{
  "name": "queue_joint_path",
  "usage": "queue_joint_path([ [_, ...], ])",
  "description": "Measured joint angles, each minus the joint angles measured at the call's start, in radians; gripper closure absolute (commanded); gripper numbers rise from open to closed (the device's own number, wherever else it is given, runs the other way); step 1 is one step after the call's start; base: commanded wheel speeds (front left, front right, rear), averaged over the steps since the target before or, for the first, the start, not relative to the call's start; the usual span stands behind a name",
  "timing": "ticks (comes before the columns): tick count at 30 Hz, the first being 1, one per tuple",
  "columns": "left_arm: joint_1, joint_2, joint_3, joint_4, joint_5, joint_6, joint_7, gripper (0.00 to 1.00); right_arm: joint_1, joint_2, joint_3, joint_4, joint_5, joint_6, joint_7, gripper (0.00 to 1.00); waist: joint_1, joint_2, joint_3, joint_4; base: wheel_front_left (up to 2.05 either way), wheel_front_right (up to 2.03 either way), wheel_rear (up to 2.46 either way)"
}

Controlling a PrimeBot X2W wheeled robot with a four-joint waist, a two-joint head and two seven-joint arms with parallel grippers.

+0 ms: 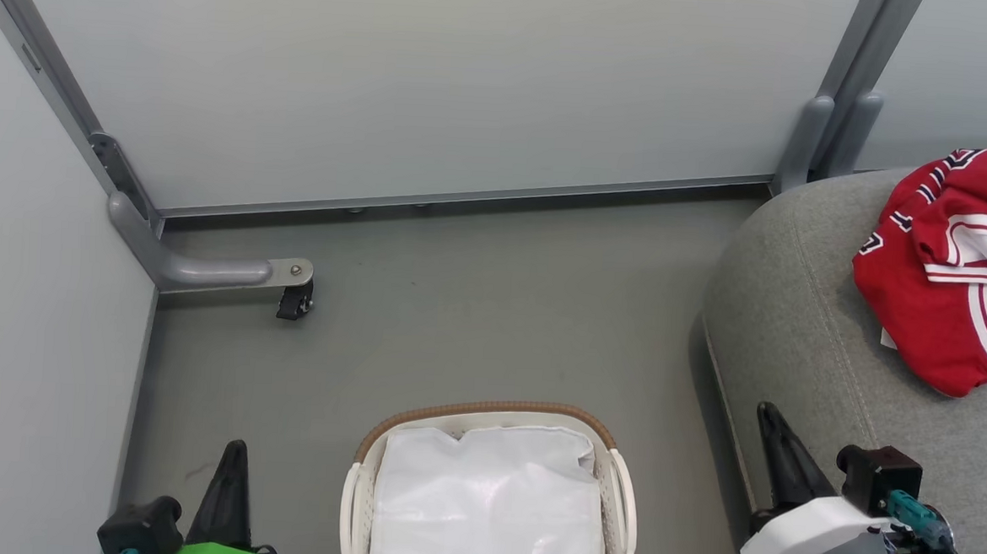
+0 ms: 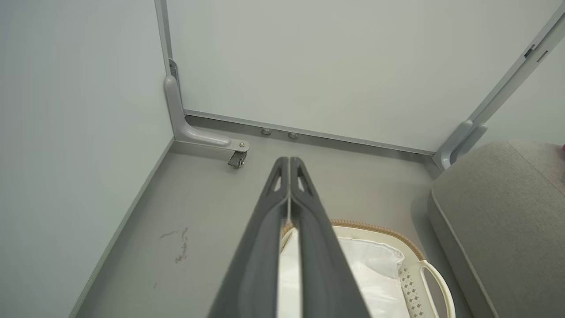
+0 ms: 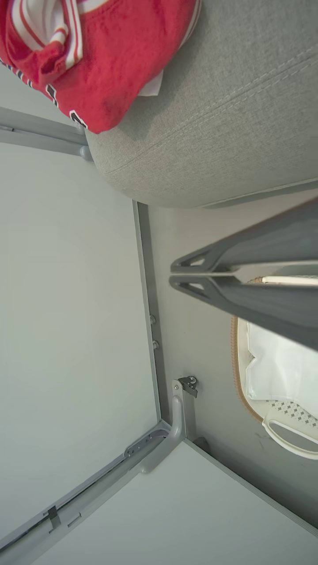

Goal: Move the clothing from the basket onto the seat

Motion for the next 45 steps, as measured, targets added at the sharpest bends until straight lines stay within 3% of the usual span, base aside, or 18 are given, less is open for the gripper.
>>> queue_joint_path([
  [21, -0.008, 0.001, 0.027, -0.023, -0.341, 0.0, 0.09, 1.0, 0.005, 0.001, -0.035, -0.025, 0.36, 0.0, 0.098, 1.0, 0.0, 0.0, -0.006, -0.002, 0.0, 0.0, 0.0],
  [45, -0.048, 0.005, 0.062, -0.053, -0.647, 0.0, 0.176, 1.0, 0.003, -0.001, -0.07, -0.058, 0.688, 0.0, 0.185, 1.0, 0.0, 0.0, -0.012, -0.005, 0.0, 0.0, 0.0],
])
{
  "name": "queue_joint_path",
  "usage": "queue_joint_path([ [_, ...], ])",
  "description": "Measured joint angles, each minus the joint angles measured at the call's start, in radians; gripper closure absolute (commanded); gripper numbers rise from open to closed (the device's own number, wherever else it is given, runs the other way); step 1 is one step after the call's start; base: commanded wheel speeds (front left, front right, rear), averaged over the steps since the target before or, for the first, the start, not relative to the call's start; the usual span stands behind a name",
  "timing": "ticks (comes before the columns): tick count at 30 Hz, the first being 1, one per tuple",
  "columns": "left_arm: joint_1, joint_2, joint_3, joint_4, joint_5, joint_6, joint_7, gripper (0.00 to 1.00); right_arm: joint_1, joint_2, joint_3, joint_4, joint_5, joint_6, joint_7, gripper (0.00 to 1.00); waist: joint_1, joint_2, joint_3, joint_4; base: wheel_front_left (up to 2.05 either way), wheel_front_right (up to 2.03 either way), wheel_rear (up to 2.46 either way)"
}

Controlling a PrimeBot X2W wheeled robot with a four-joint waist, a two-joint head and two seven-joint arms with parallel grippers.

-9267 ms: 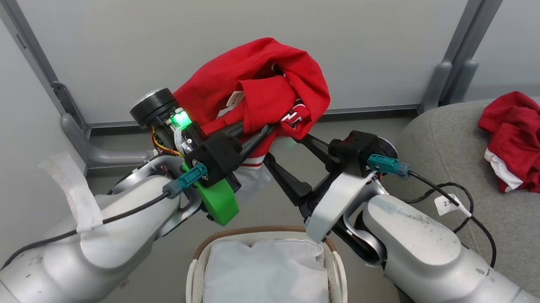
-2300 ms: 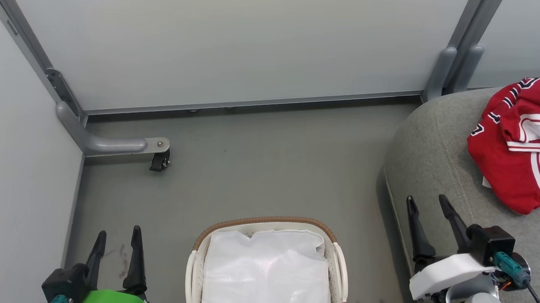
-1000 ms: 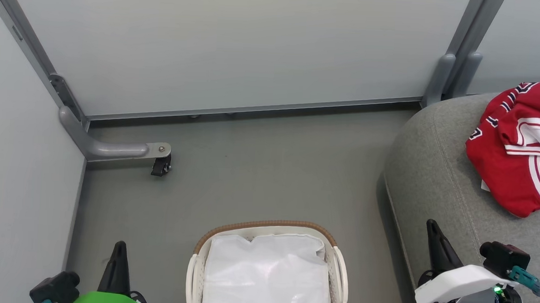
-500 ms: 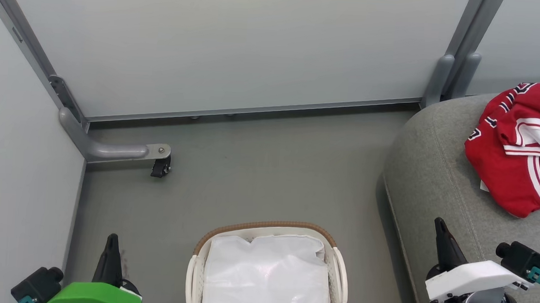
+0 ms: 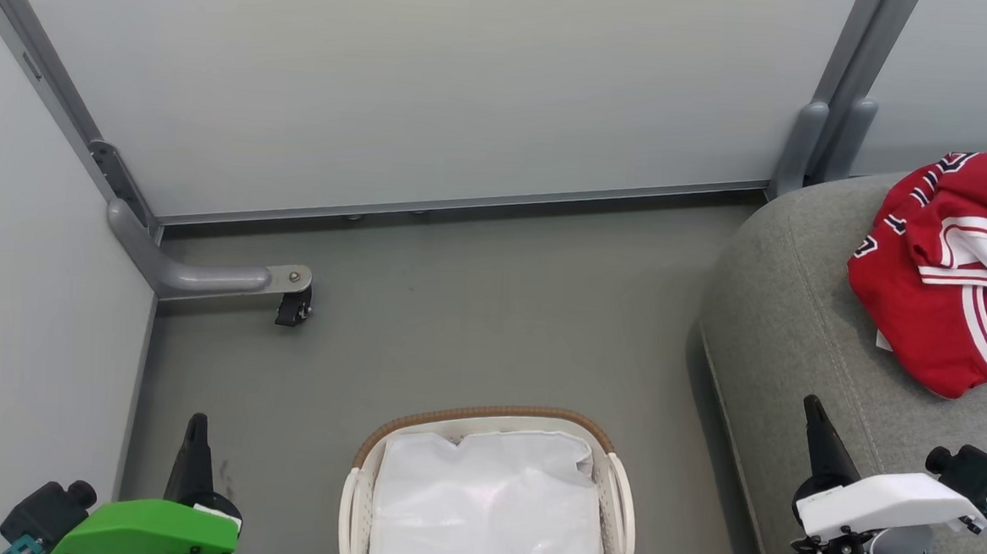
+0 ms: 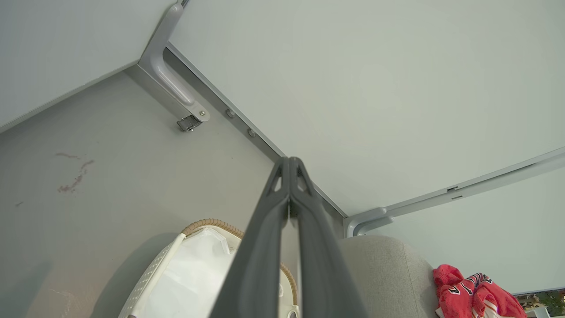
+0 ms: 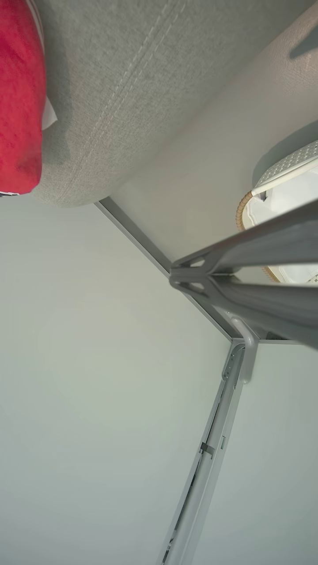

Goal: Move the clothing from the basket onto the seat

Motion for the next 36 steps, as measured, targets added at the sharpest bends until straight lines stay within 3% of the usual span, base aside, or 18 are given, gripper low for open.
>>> queue_joint_path([
  [36, -0.041, 0.002, 0.044, -0.033, -0.339, 0.0, 0.101, 1.0, -0.003, -0.003, -0.039, -0.036, 0.368, 0.0, 0.099, 1.0, 0.0, 0.0, -0.009, -0.004, 0.0, 0.0, 0.0],
])
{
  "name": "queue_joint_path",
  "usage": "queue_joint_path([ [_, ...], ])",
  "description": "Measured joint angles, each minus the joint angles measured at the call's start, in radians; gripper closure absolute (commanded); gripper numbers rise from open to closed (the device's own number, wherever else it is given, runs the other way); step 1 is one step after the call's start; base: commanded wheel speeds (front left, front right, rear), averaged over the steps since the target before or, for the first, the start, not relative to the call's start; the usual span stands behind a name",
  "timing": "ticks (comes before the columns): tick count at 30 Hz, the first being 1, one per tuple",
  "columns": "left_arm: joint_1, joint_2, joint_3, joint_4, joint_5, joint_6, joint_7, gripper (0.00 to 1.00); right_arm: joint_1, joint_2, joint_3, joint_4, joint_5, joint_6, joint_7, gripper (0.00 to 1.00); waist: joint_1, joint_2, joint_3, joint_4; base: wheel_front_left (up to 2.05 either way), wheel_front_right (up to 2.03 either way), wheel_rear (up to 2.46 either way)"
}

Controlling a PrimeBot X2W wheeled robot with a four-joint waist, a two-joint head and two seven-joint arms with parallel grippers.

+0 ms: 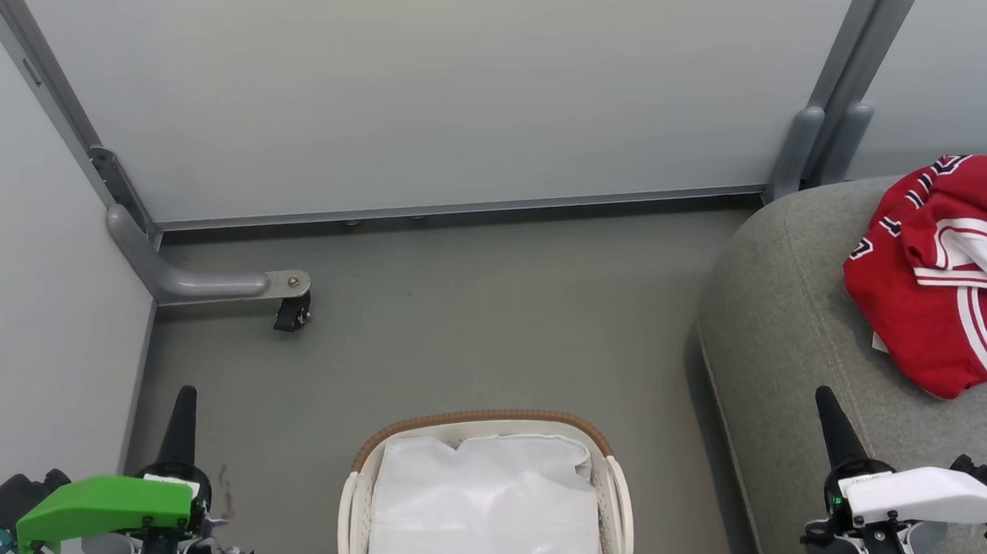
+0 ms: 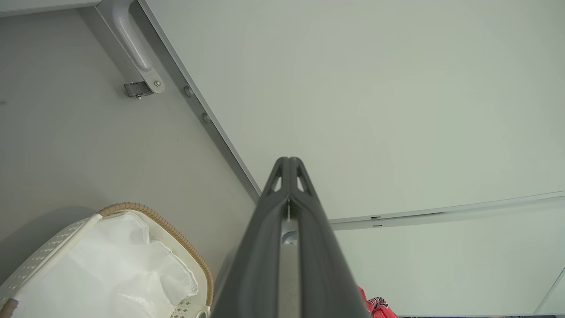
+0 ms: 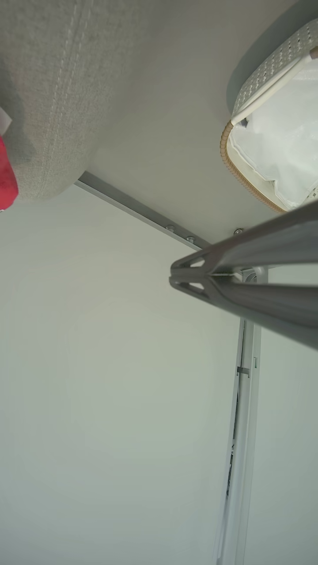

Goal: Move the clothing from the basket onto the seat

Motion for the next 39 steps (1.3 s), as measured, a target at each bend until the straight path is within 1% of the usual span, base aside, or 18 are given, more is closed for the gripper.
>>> queue_joint_path([
  [14, -0.015, 0.0, 0.014, -0.011, -0.114, 0.0, 0.033, 1.0, -0.003, -0.001, -0.012, -0.013, 0.124, 0.0, 0.032, 1.0, 0.0, 0.0, -0.004, -0.002, 0.0, 0.0, 0.0],
  [39, -0.038, 0.0, 0.038, -0.027, -0.275, 0.0, 0.085, 1.0, -0.008, -0.002, -0.032, -0.031, 0.303, 0.0, 0.08, 1.0, 0.0, 0.0, -0.011, -0.004, 0.0, 0.0, 0.0],
])
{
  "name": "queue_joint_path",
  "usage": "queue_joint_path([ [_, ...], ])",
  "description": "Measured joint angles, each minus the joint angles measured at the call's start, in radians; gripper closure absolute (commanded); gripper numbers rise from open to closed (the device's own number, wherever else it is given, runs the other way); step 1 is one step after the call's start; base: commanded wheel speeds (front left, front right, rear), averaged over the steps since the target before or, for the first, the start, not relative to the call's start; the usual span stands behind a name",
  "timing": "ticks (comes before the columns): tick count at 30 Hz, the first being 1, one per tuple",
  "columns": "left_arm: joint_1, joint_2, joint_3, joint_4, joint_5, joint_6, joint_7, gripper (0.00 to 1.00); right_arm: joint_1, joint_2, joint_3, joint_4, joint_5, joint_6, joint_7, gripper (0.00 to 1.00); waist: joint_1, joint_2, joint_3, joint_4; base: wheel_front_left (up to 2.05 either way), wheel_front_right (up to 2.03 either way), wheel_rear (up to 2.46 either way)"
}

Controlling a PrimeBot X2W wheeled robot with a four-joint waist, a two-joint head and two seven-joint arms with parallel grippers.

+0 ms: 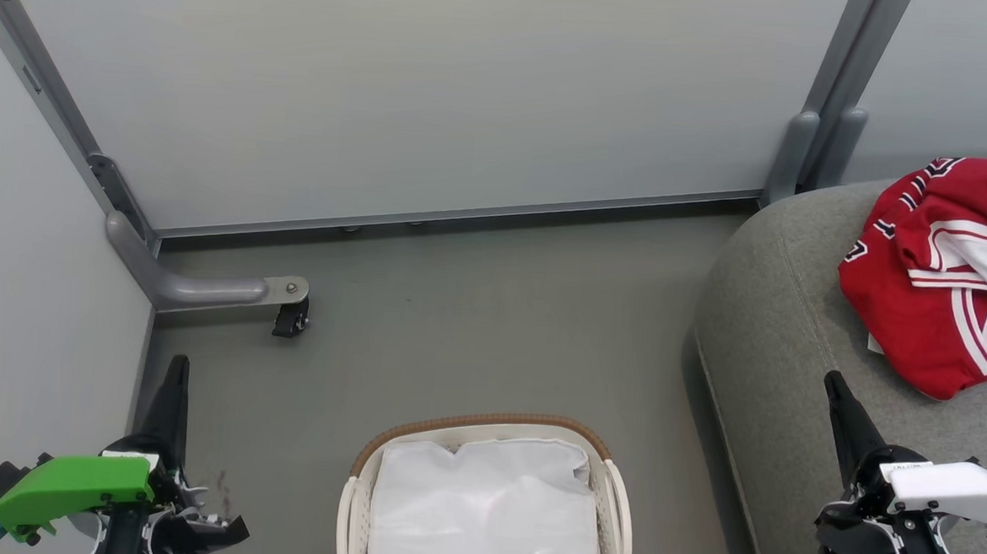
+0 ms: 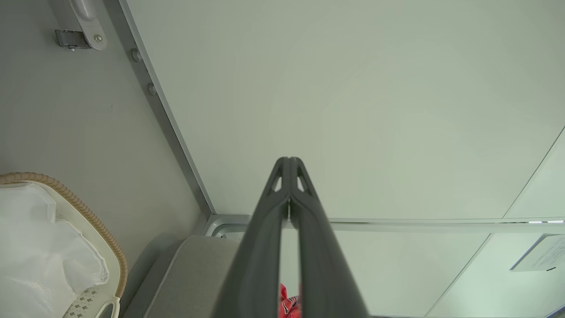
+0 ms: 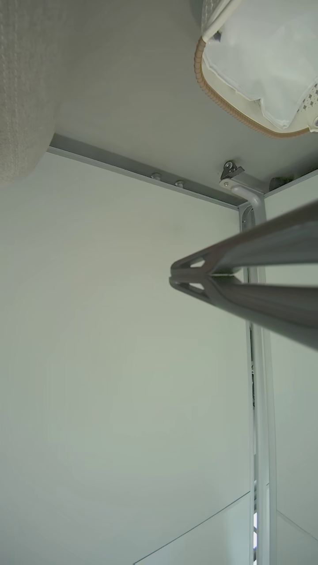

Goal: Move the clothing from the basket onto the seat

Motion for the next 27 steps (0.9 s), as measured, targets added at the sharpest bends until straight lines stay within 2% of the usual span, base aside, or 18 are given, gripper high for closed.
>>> queue_joint_path([
  [5, -0.006, 0.0, 0.004, -0.003, -0.029, 0.0, 0.008, 1.0, -0.001, 0.0, -0.003, -0.002, 0.031, 0.0, 0.009, 1.0, 0.0, 0.0, -0.001, 0.0, 0.0, 0.0, 0.0],
  [27, -0.007, -0.001, 0.007, -0.004, -0.029, 0.0, 0.011, 1.0, -0.001, 0.0, -0.003, -0.003, 0.031, 0.0, 0.009, 1.0, 0.0, 0.0, -0.001, 0.0, 0.0, 0.0, 0.0],
])
